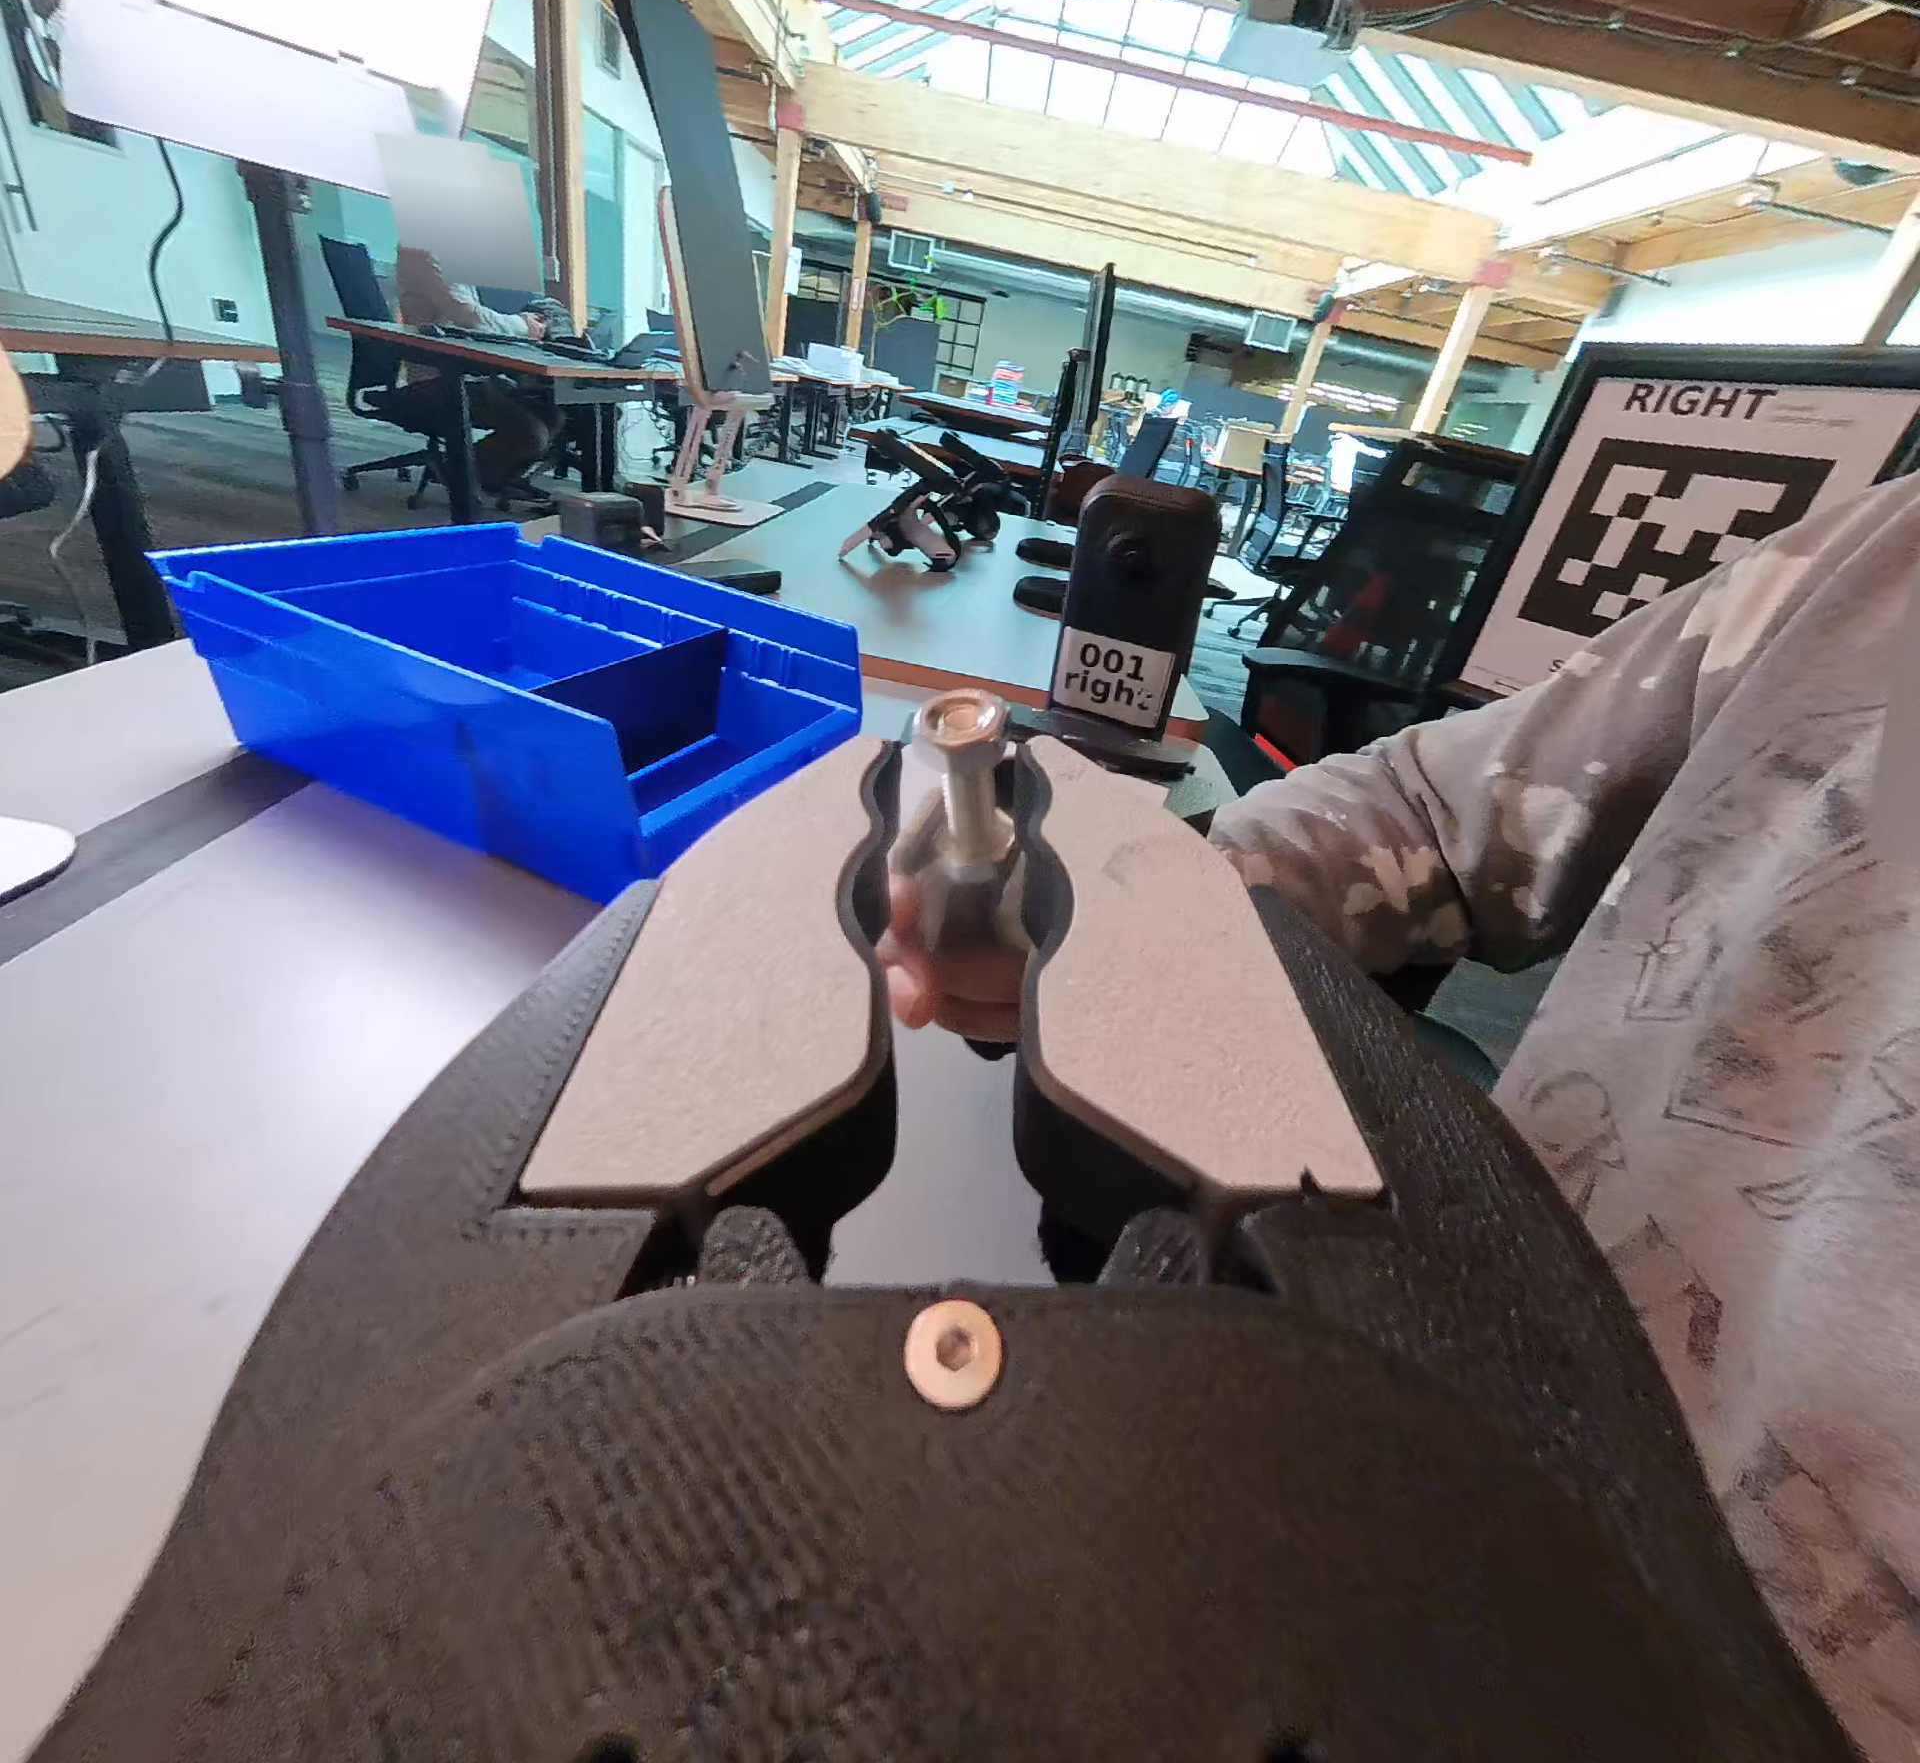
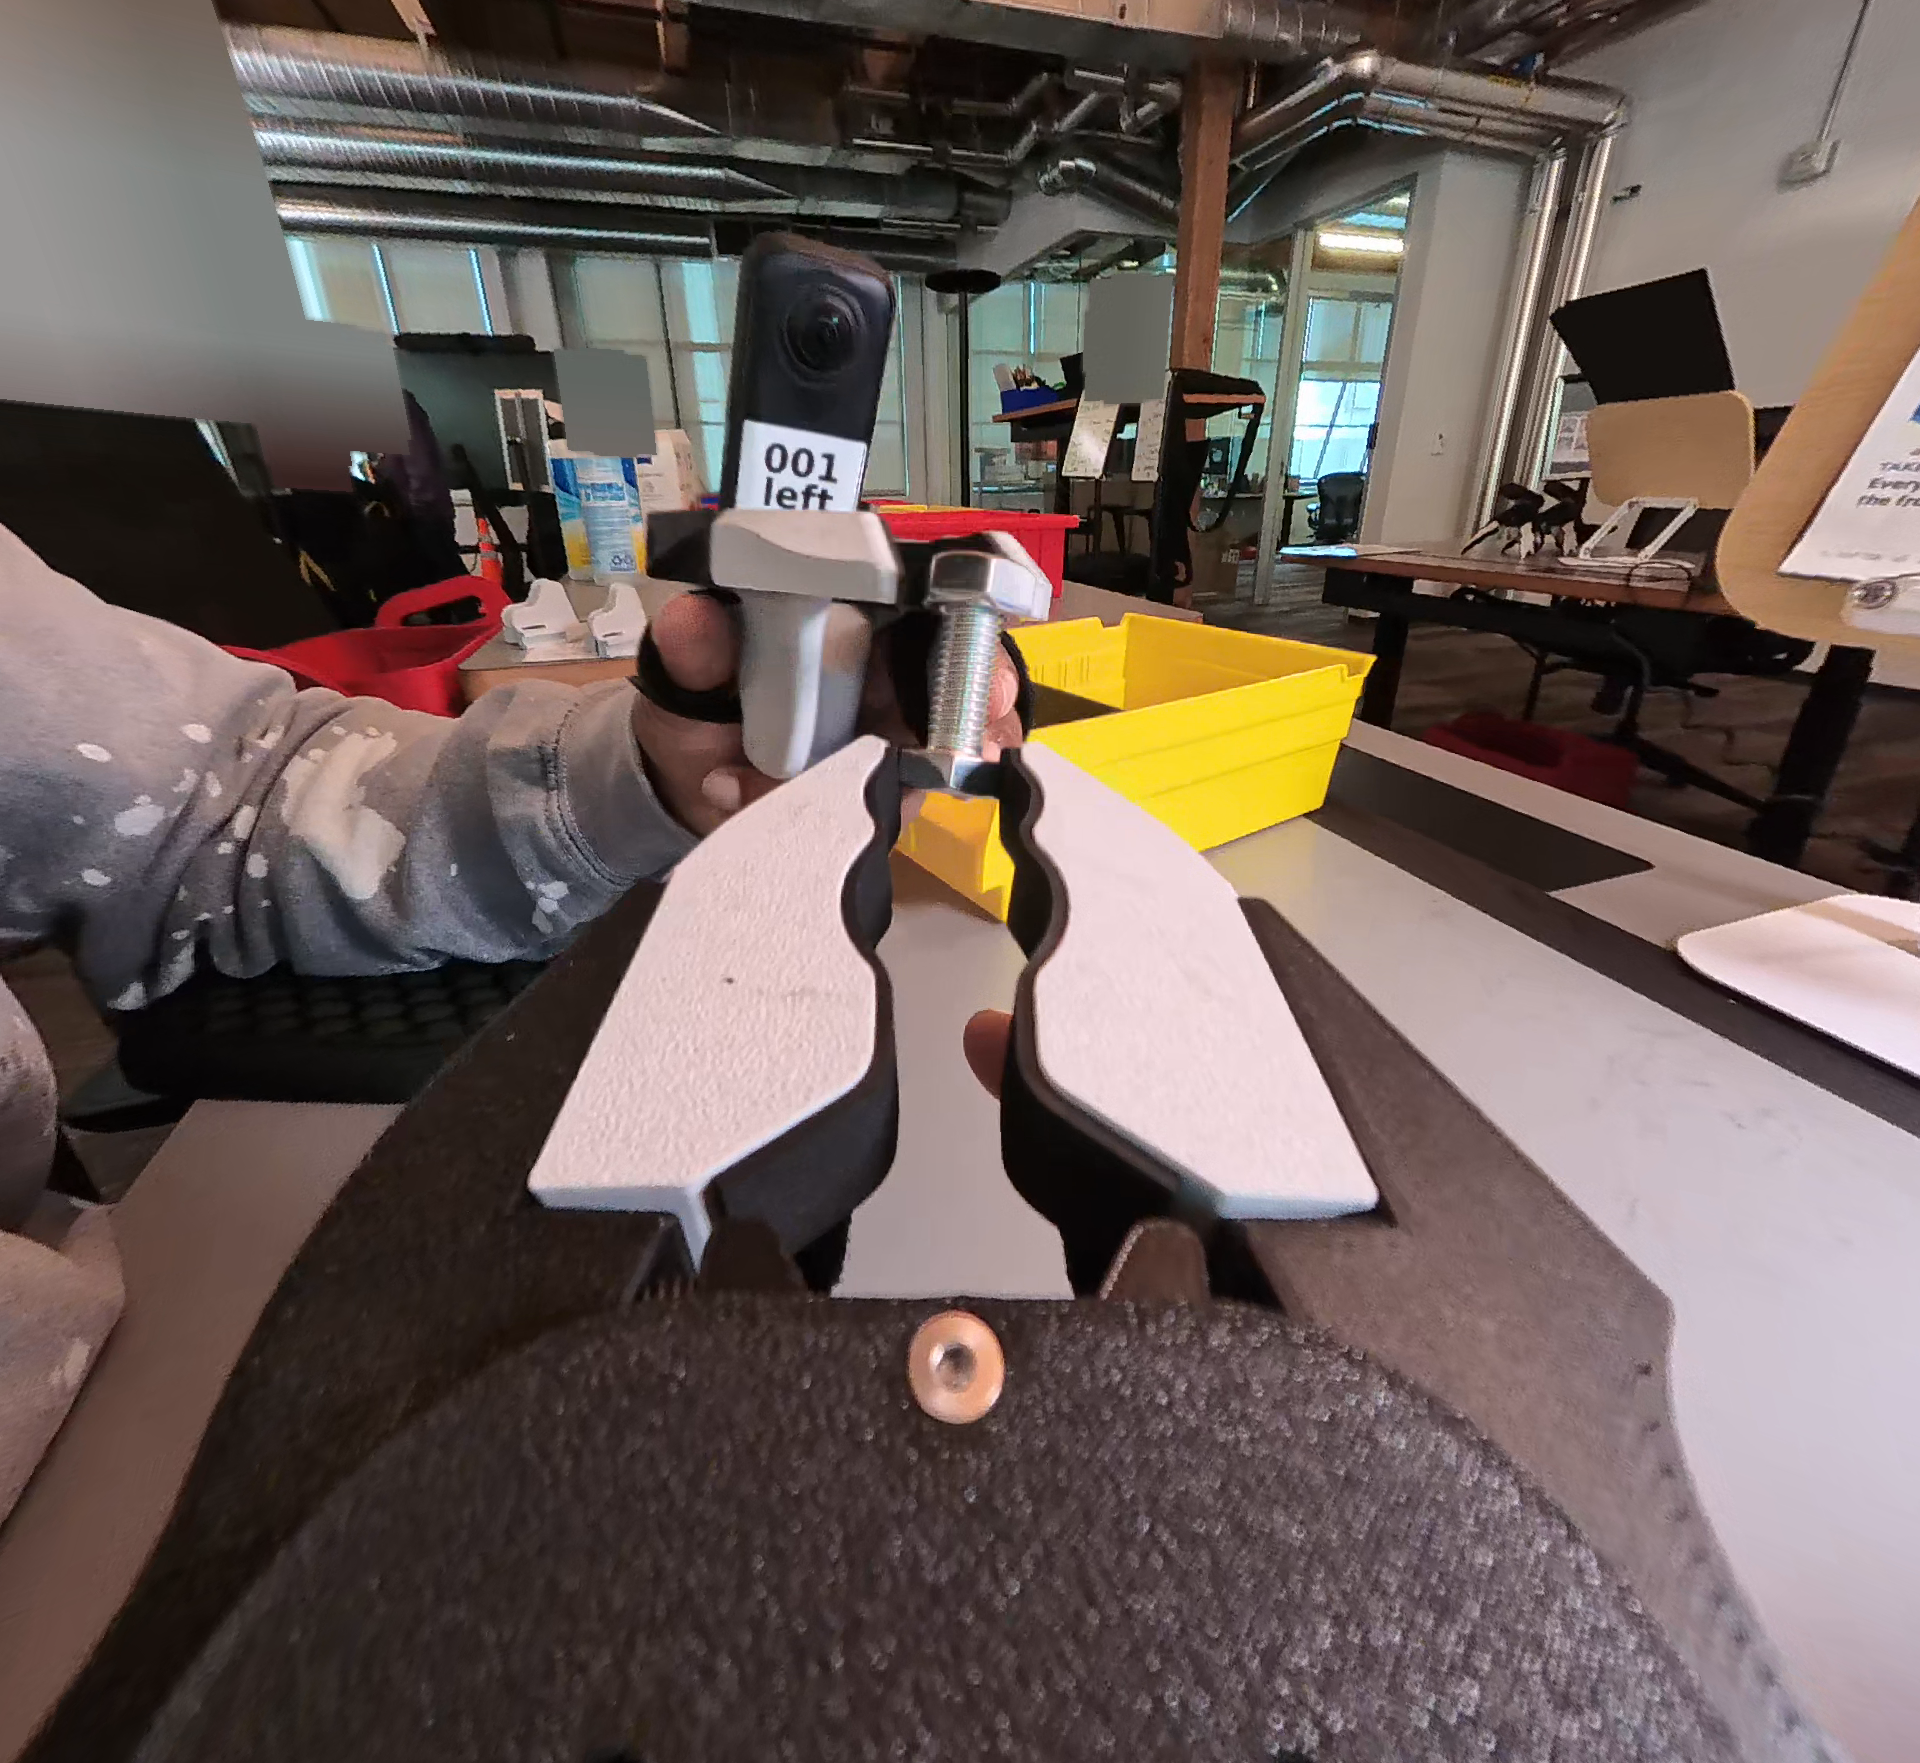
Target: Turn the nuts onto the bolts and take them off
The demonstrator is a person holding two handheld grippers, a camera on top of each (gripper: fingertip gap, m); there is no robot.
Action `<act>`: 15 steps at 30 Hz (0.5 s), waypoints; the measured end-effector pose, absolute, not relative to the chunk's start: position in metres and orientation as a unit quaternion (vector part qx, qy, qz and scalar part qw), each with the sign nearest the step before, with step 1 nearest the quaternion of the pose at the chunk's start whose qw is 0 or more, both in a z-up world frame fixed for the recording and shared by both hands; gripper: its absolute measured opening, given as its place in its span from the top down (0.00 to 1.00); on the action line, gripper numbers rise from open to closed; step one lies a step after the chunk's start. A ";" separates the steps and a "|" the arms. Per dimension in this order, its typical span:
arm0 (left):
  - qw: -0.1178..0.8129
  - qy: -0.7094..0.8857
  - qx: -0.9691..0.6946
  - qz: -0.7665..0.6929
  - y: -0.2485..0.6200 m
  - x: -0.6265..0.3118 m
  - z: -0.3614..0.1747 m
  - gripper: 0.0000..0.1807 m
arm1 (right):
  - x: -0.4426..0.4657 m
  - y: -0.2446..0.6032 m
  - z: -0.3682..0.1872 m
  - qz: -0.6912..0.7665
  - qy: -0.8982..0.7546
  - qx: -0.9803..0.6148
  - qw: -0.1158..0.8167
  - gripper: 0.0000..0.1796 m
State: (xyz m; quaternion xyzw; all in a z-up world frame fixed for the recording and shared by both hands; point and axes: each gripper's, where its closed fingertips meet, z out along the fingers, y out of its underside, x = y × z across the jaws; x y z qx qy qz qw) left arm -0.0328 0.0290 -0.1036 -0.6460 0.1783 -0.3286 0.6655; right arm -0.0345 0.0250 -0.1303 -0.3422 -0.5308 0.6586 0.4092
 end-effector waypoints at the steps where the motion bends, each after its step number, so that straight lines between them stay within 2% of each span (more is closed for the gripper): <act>1: 0.664 0.180 -0.646 -0.331 0.029 -0.030 -0.104 0.88 | -0.036 0.024 -0.132 0.656 -0.533 -0.344 0.410 0.90; 14: 0.660 0.197 -0.646 -0.330 0.027 -0.028 -0.108 0.90 | -0.037 0.019 -0.140 0.644 -0.550 -0.350 0.401 0.90; 15: 0.664 0.188 -0.645 -0.329 0.028 -0.033 -0.108 0.93 | -0.035 0.019 -0.137 0.653 -0.545 -0.341 0.401 0.90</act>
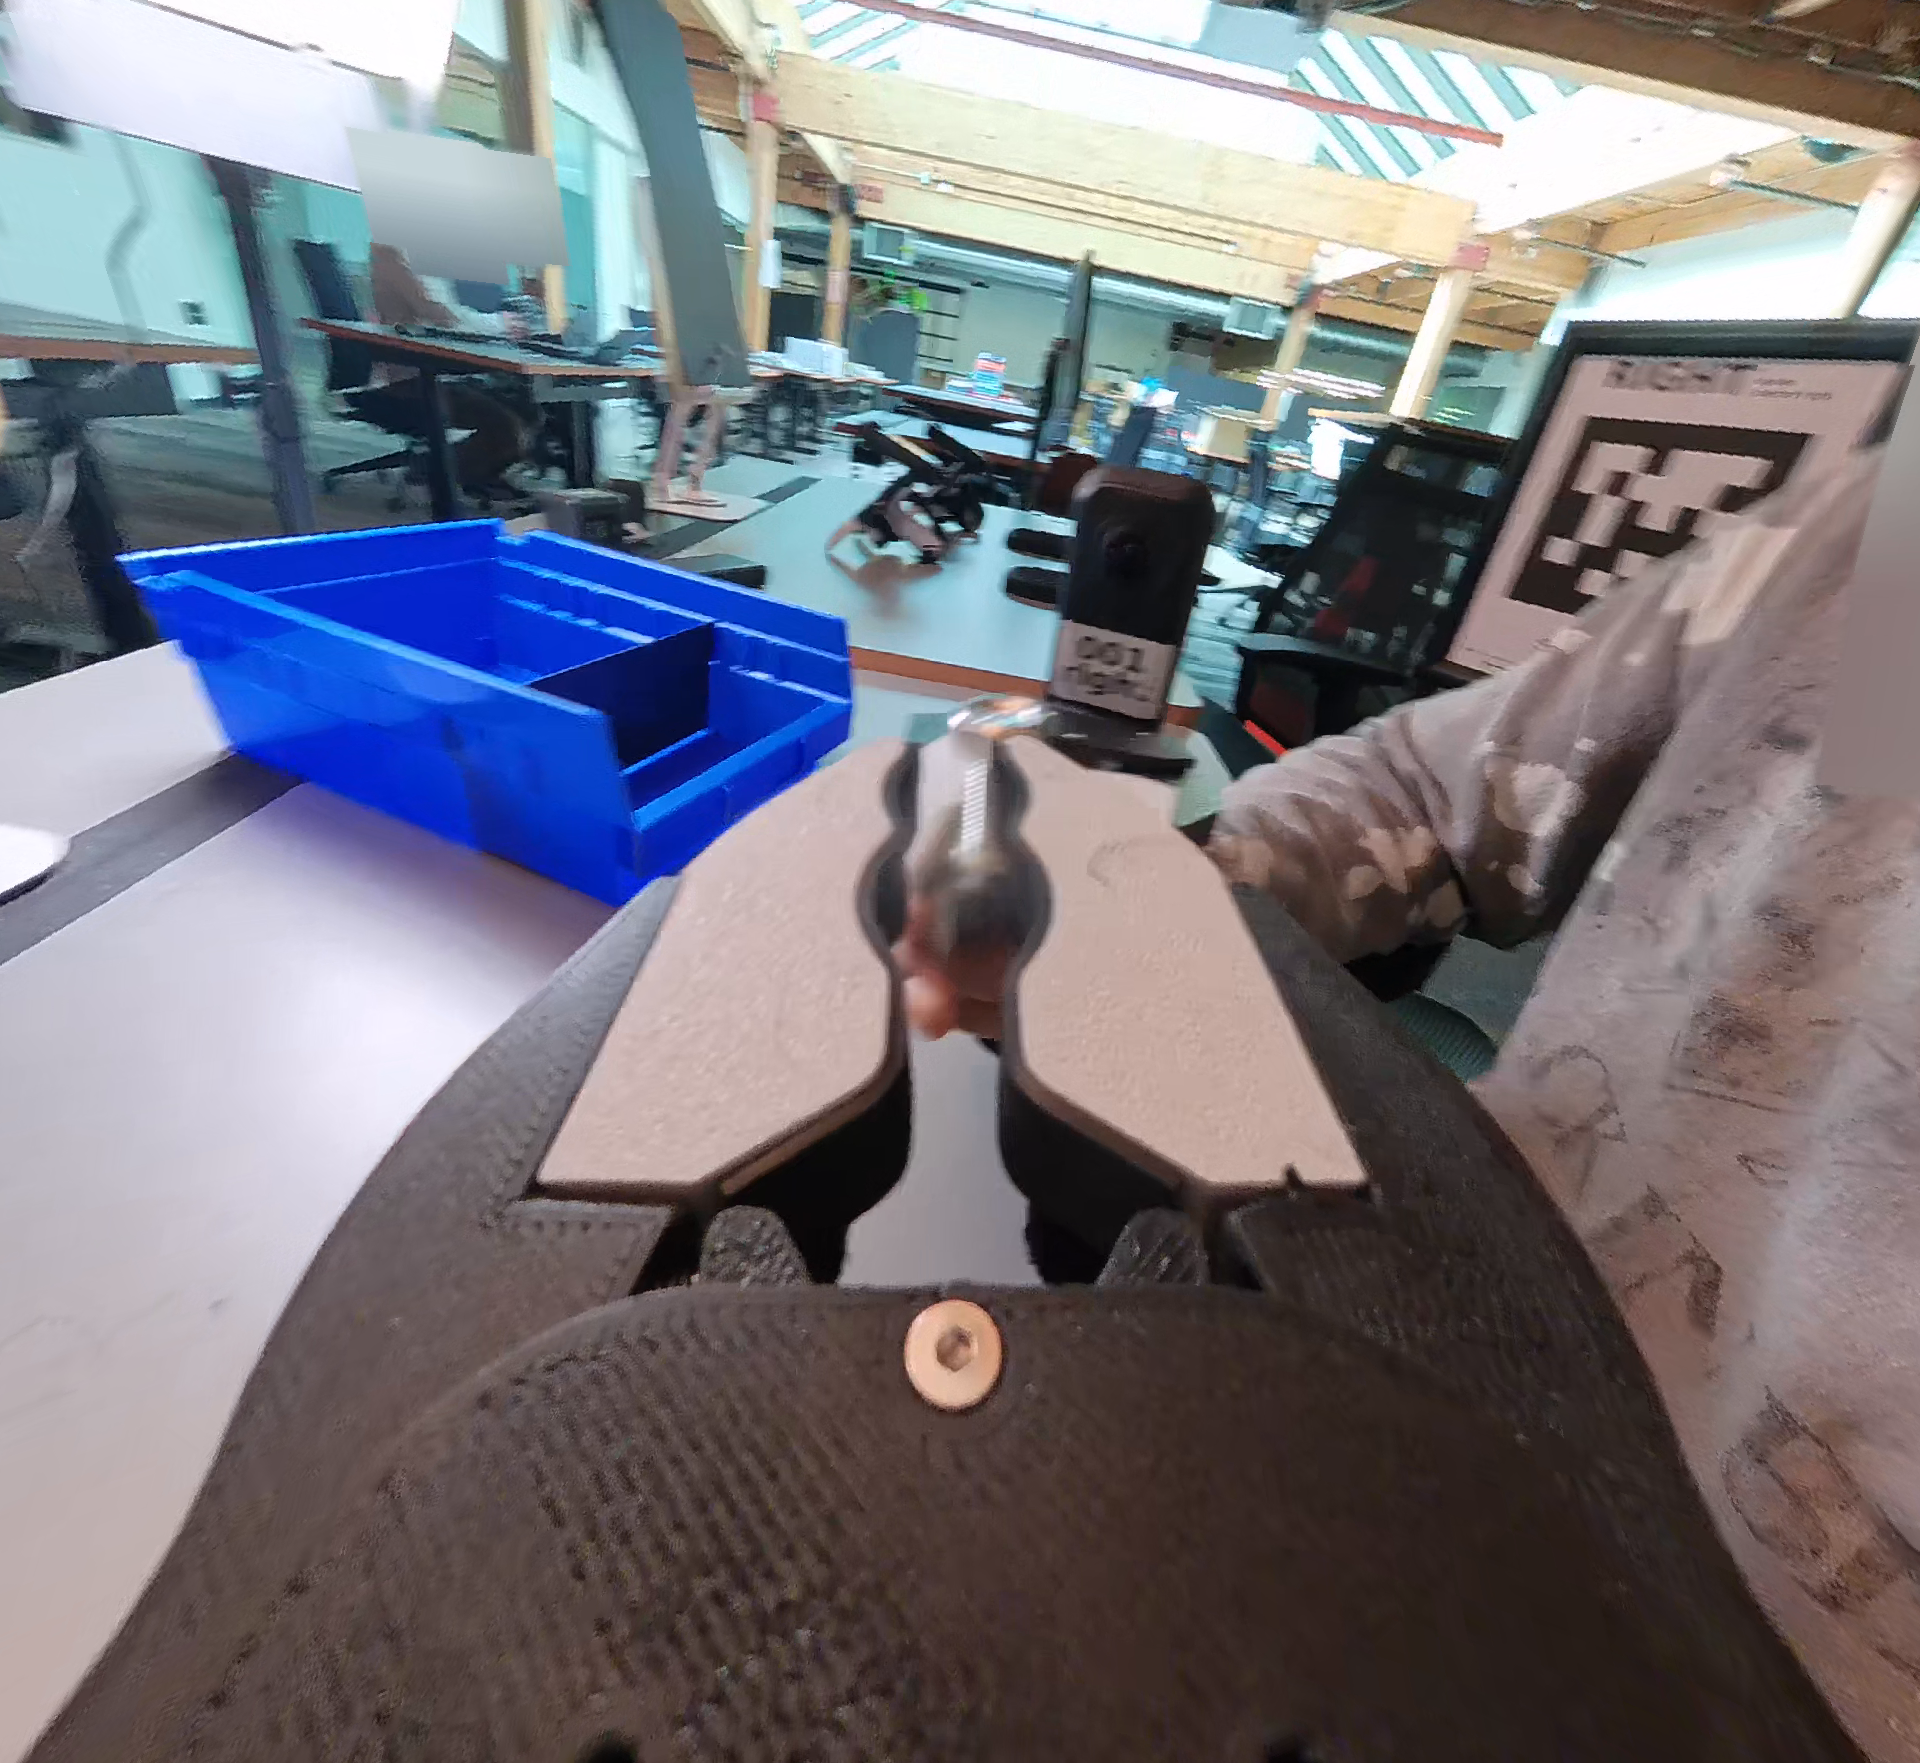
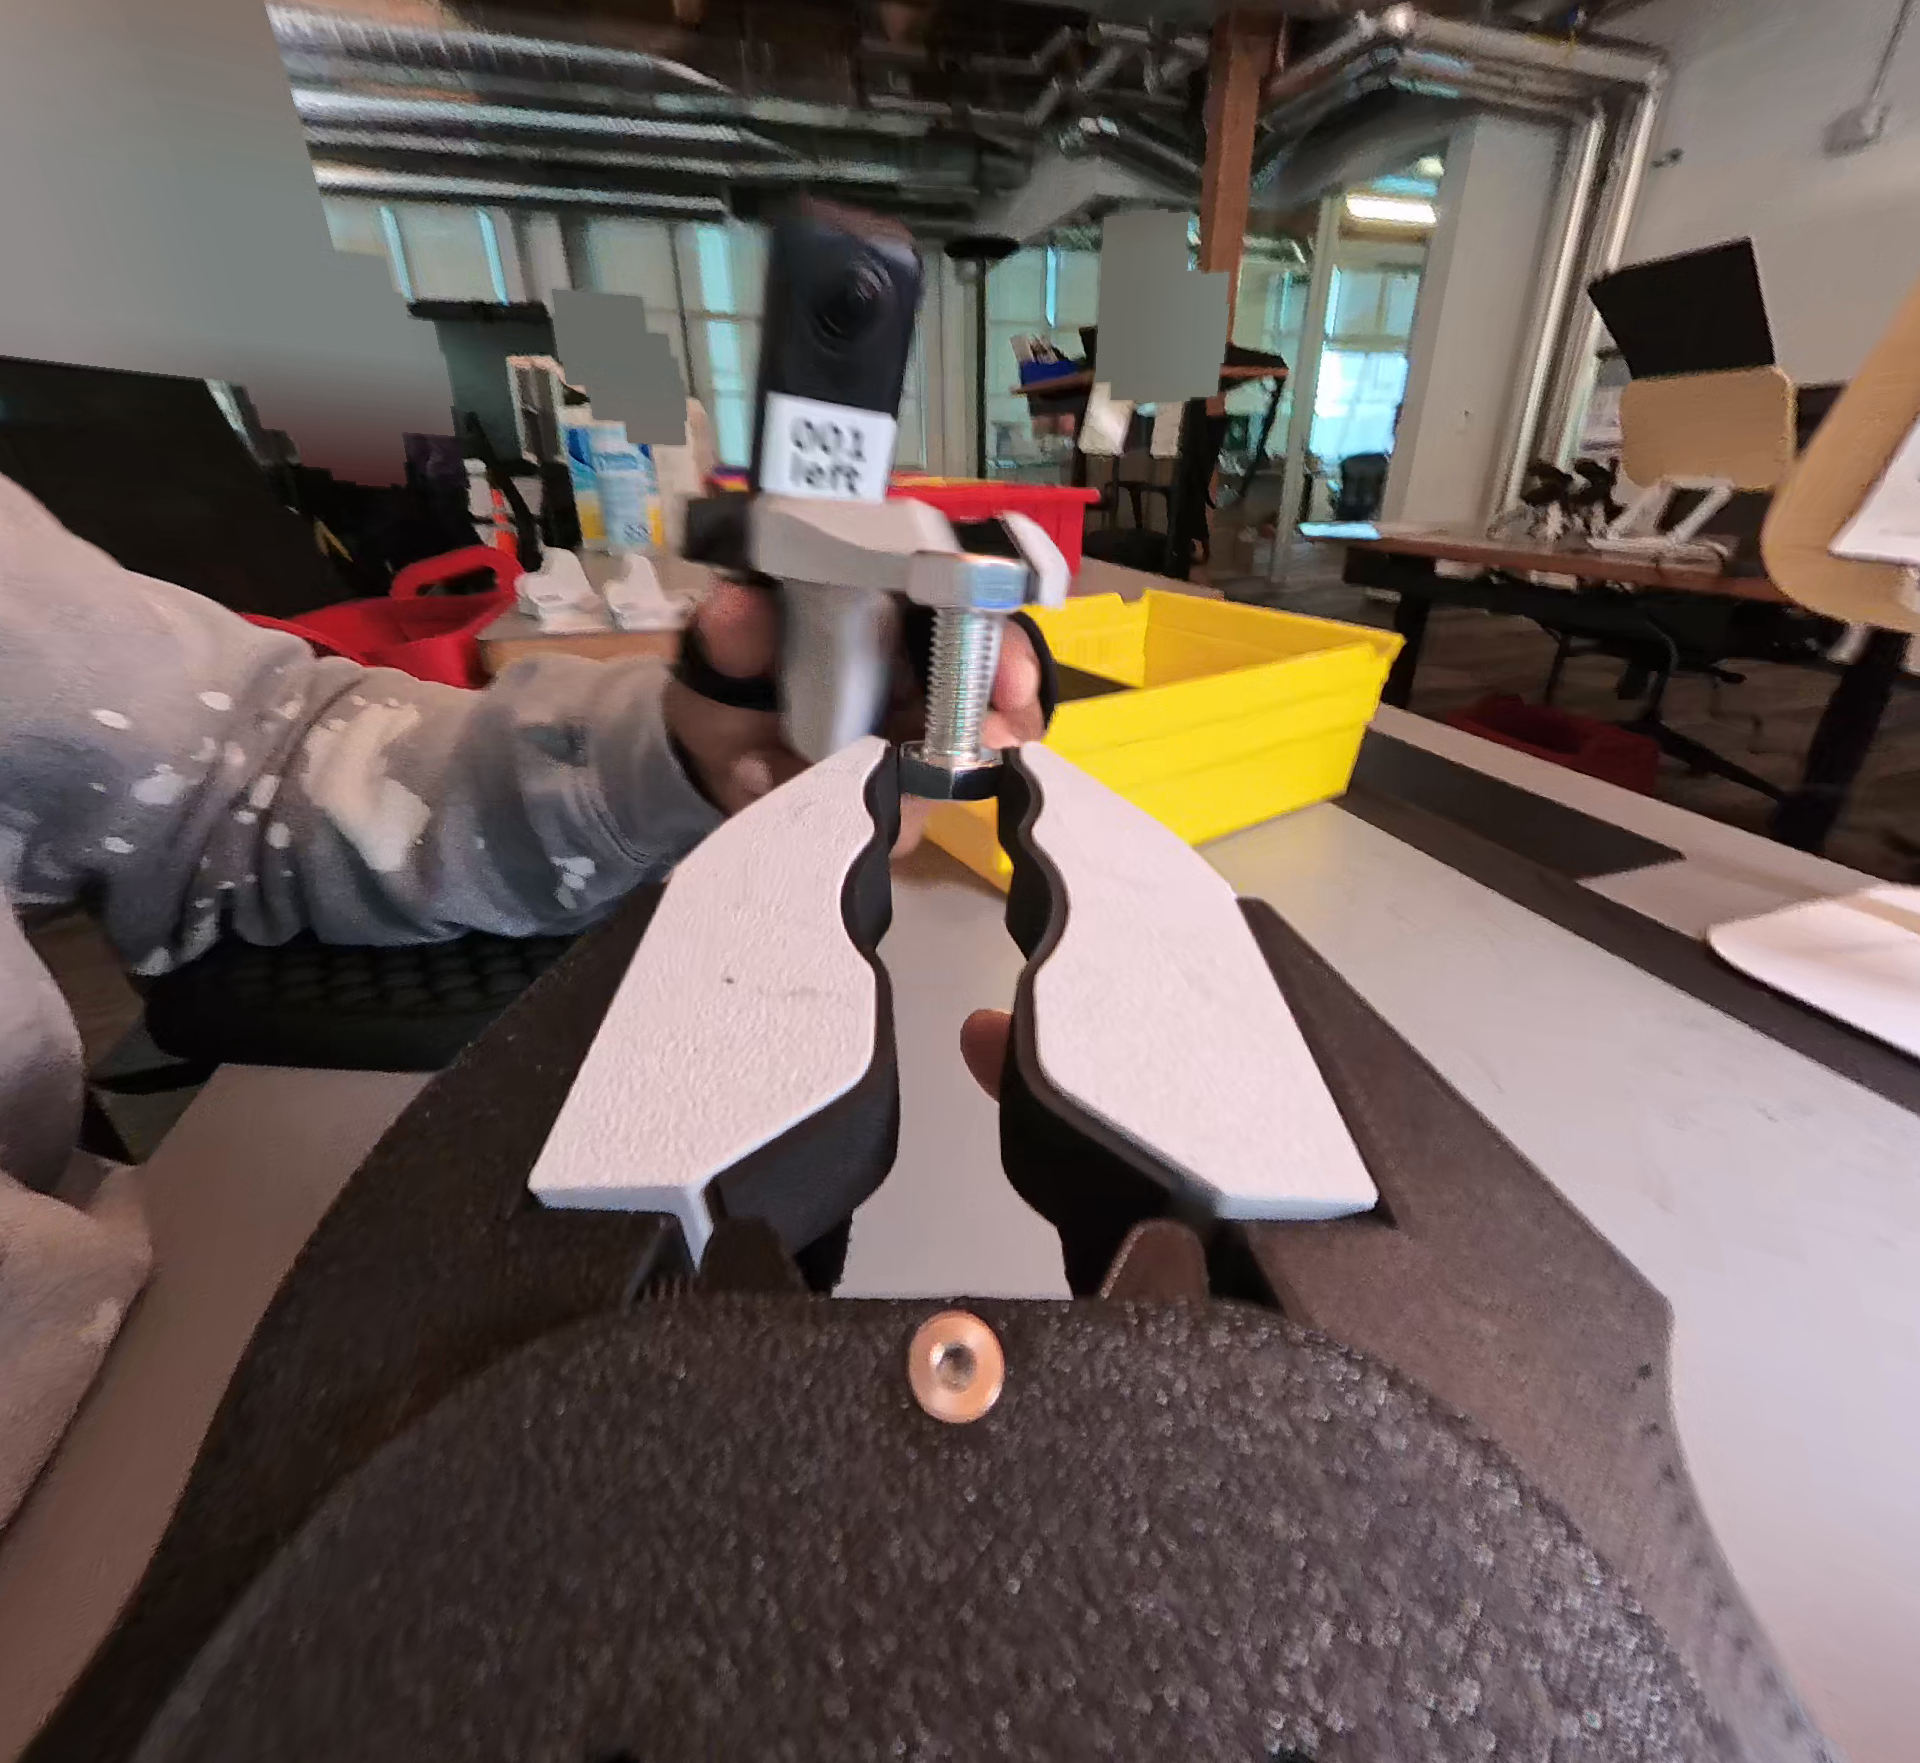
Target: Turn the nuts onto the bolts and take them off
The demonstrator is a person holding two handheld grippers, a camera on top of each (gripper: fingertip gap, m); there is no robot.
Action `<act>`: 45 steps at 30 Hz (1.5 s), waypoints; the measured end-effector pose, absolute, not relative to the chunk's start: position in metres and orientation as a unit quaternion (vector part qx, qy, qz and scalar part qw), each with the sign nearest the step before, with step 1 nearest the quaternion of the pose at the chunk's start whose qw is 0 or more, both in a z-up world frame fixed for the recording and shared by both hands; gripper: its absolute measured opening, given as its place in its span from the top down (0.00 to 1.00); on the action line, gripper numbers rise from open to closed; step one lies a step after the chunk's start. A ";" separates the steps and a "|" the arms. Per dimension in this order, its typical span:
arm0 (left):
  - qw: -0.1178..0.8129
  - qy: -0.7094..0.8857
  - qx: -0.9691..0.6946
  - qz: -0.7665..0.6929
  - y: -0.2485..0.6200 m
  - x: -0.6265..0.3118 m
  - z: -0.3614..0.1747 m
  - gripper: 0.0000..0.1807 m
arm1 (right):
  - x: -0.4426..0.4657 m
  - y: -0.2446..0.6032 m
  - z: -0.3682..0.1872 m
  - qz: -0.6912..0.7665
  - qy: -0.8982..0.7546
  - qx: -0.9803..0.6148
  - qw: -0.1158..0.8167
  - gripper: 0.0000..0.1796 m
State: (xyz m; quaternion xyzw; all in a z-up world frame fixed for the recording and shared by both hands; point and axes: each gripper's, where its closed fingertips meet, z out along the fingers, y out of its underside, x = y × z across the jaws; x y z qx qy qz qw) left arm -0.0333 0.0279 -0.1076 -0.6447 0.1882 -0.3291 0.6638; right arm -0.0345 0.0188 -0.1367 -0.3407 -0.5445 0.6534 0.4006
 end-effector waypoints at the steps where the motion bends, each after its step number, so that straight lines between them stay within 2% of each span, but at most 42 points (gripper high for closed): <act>1: 0.666 0.168 -0.657 -0.310 0.034 -0.044 -0.112 0.97 | -0.031 0.018 -0.132 0.664 -0.539 -0.331 0.398 0.90; 9: 0.660 0.195 -0.636 -0.350 0.025 -0.024 -0.107 0.85 | -0.035 0.022 -0.136 0.654 -0.539 -0.345 0.402 0.90; 13: 0.662 0.186 -0.644 -0.336 0.030 -0.027 -0.110 0.86 | -0.034 0.019 -0.134 0.657 -0.537 -0.341 0.405 0.90; 15: 0.668 0.145 -0.666 -0.300 0.040 -0.045 -0.115 0.97 | -0.030 0.017 -0.128 0.670 -0.532 -0.327 0.401 0.90; 23: 0.668 0.189 -0.635 -0.340 0.026 -0.025 -0.105 0.86 | -0.032 0.018 -0.131 0.662 -0.535 -0.336 0.404 0.90; 26: 0.667 0.180 -0.646 -0.325 0.030 -0.028 -0.107 0.87 | -0.032 0.018 -0.130 0.666 -0.530 -0.339 0.401 0.90; 27: 0.665 0.153 -0.663 -0.308 0.036 -0.038 -0.110 0.97 | -0.028 0.016 -0.126 0.678 -0.527 -0.327 0.395 0.90; 29: 0.661 0.141 -0.682 -0.279 0.041 -0.051 -0.119 0.95 | -0.025 0.012 -0.120 0.679 -0.529 -0.313 0.401 0.90; 36: 0.656 0.187 -0.650 -0.336 0.027 -0.025 -0.106 0.83 | -0.032 0.018 -0.129 0.667 -0.527 -0.338 0.403 0.90; 41: 0.636 0.170 -0.676 -0.332 0.033 -0.029 -0.112 0.83 | -0.031 0.019 -0.128 0.672 -0.521 -0.341 0.400 0.90; 42: 0.637 0.149 -0.690 -0.309 0.037 -0.039 -0.115 0.91 | -0.028 0.019 -0.124 0.683 -0.517 -0.330 0.397 0.90; 45: 0.642 0.143 -0.694 -0.294 0.039 -0.048 -0.119 0.90 | -0.027 0.017 -0.119 0.682 -0.517 -0.322 0.405 0.90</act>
